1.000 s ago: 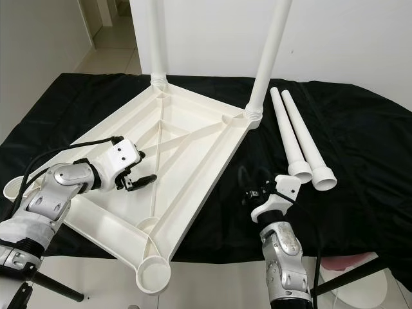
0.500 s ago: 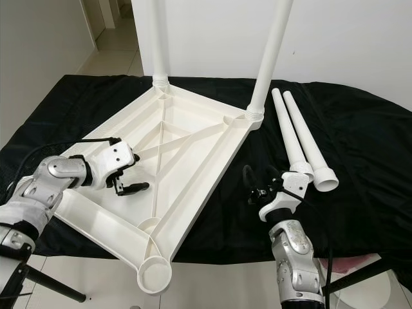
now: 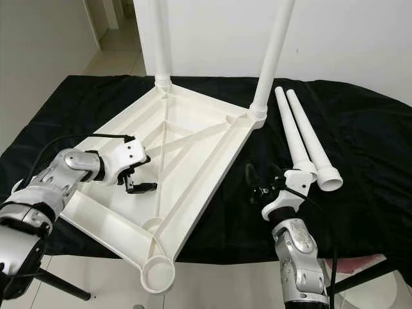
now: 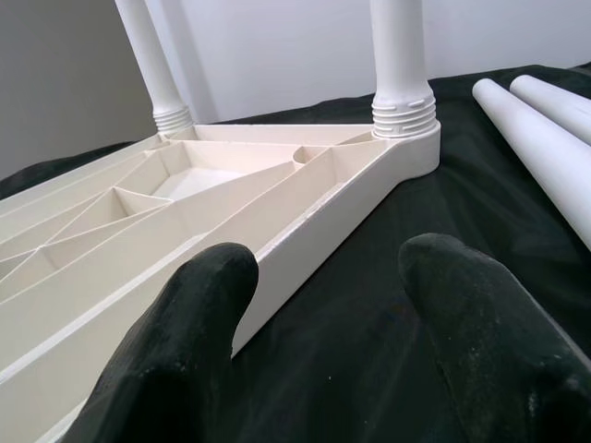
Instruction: Building children table
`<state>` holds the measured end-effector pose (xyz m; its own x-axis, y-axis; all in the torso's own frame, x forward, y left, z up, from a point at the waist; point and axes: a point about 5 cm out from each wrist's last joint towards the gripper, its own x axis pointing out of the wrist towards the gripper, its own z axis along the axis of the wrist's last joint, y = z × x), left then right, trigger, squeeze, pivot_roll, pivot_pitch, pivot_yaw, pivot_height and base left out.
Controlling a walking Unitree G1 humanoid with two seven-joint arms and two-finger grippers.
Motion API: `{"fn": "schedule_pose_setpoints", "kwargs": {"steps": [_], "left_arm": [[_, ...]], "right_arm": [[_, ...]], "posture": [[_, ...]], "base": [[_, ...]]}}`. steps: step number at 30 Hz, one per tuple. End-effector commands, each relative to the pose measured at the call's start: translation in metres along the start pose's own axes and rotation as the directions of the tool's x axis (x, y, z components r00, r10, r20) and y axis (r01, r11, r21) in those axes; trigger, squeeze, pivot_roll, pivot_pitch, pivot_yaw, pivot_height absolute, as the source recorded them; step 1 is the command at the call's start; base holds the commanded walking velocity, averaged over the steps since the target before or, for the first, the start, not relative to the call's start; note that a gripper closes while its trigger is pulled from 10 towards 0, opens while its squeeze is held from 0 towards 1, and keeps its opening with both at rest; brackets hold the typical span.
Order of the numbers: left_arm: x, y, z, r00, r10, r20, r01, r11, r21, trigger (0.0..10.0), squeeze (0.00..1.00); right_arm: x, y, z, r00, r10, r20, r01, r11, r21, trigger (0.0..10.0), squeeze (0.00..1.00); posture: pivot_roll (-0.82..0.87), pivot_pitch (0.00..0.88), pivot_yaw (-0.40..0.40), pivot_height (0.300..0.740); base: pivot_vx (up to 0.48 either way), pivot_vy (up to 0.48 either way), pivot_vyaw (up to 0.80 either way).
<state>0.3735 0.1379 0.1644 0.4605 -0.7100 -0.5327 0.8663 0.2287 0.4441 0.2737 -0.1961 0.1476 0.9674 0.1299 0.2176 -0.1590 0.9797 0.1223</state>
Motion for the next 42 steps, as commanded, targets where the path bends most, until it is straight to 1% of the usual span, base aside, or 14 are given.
{"fn": "schedule_pose_setpoints", "kwargs": {"steps": [1, 11, 12, 13, 19, 20, 23, 24, 29, 36, 38, 40, 41, 42], "left_arm": [[0.006, -0.009, -0.004, 0.996, -0.091, -0.024, 0.091, 0.996, 0.0, 10.0, 0.0], [0.007, -0.022, -0.017, 0.969, -0.232, -0.085, 0.23, 0.973, -0.027, 10.0, 0.0], [0.006, -0.023, -0.018, 0.964, -0.253, -0.082, 0.251, 0.967, -0.036, 8.6, 0.0], [0.005, -0.024, -0.02, 0.958, -0.274, -0.077, 0.271, 0.961, -0.049, 3.6, 0.0], [0.001, -0.026, -0.022, 0.943, -0.328, -0.062, 0.324, 0.944, -0.07, 2.5, 0.0], [0.0, -0.027, -0.022, 0.936, -0.349, -0.054, 0.345, 0.936, -0.077, 1.5, 0.0], [-0.002, -0.027, -0.022, 0.931, -0.363, -0.048, 0.358, 0.93, -0.082, 1.5, 0.0], [-0.003, -0.027, -0.022, 0.926, -0.374, -0.046, 0.369, 0.926, -0.082, 0.5, 0.0], [-0.003, -0.03, -0.025, 0.914, -0.404, -0.045, 0.399, 0.913, -0.083, 1.5, 0.0], [-0.001, -0.034, -0.027, 0.91, -0.413, -0.043, 0.408, 0.909, -0.085, 0.5, 0.0], [0.004, -0.03, -0.025, 0.953, -0.301, -0.034, 0.298, 0.951, -0.084, 0.9, 0.0], [0.004, -0.03, -0.025, 0.953, -0.301, -0.034, 0.298, 0.951, -0.084, 0.9, 0.0], [0.008, -0.023, -0.023, 0.983, -0.182, -0.03, 0.179, 0.979, -0.096, 5.7, 0.0], [0.011, -0.015, -0.02, 0.997, -0.055, -0.044, 0.051, 0.994, -0.093, 8.3, 0.0]], "right_arm": [[-0.003, 0.0, -0.001, 1.0, -0.003, -0.014, 0.003, 1.0, -0.004, 10.0, 0.0], [-0.006, -0.002, -0.002, 1.0, -0.018, -0.023, 0.017, 1.0, -0.012, 10.0, 0.0], [-0.006, -0.002, -0.002, 1.0, -0.019, -0.025, 0.019, 1.0, -0.013, 10.0, 0.0], [-0.006, -0.003, -0.003, 0.999, -0.02, -0.028, 0.02, 1.0, -0.013, 10.0, 0.0], [-0.006, -0.003, -0.003, 0.999, -0.021, -0.035, 0.02, 1.0, -0.017, 10.0, 0.0], [-0.006, -0.003, -0.004, 0.999, -0.018, -0.039, 0.018, 1.0, -0.019, 10.0, 0.0], [-0.006, -0.002, -0.004, 0.999, -0.016, -0.041, 0.016, 1.0, -0.02, 10.0, 0.0], [-0.006, -0.002, -0.004, 0.999, -0.015, -0.043, 0.015, 1.0, -0.02, 10.0, 0.0], [-0.006, -0.002, -0.005, 0.999, -0.019, -0.046, 0.018, 1.0, -0.023, 10.0, 0.0], [-0.006, -0.002, -0.005, 0.999, -0.022, -0.045, 0.021, 1.0, -0.022, 10.0, 0.0], [-0.006, -0.002, -0.005, 0.999, -0.026, -0.043, 0.025, 0.999, -0.026, 10.0, 0.0], [-0.006, -0.002, -0.005, 0.999, -0.026, -0.043, 0.025, 0.999, -0.026, 10.0, 0.0], [-0.006, -0.002, -0.005, 0.999, -0.028, -0.041, 0.027, 0.999, -0.023, 10.0, 0.0], [-0.005, -0.002, -0.005, 0.999, -0.028, -0.04, 0.027, 0.999, -0.024, 10.0, 0.0]], "posture": [[-0.04, 0.081, 0.069, 0.74], [-0.05, 0.086, 0.079, 0.74], [-0.05, 0.086, 0.079, 0.74], [-0.05, 0.088, 0.079, 0.74], [-0.05, 0.09, 0.077, 0.74], [-0.05, 0.091, 0.079, 0.74], [-0.05, 0.091, 0.079, 0.74], [-0.05, 0.091, 0.082, 0.74], [-0.05, 0.088, 0.087, 0.74], [-0.05, 0.083, 0.093, 0.74], [-0.06, 0.077, 0.096, 0.74], [-0.06, 0.077, 0.096, 0.74], [-0.06, 0.077, 0.096, 0.74], [-0.06, 0.077, 0.096, 0.74]], "base": [[0.0, 0.0, 0.0], [0.0, 0.0, 0.0], [0.0, 0.0, 0.0], [0.0, 0.0, 0.0], [0.0, 0.0, 0.0], [0.0, 0.0, 0.0], [0.0, 0.0, 0.0], [0.0, 0.0, 0.0], [0.0, 0.0, 0.0], [0.0, 0.0, 0.0], [0.0, 0.0, 0.0], [0.0, 0.0, 0.0], [0.0, 0.0, 0.0], [0.0, 0.0, 0.0]]}}
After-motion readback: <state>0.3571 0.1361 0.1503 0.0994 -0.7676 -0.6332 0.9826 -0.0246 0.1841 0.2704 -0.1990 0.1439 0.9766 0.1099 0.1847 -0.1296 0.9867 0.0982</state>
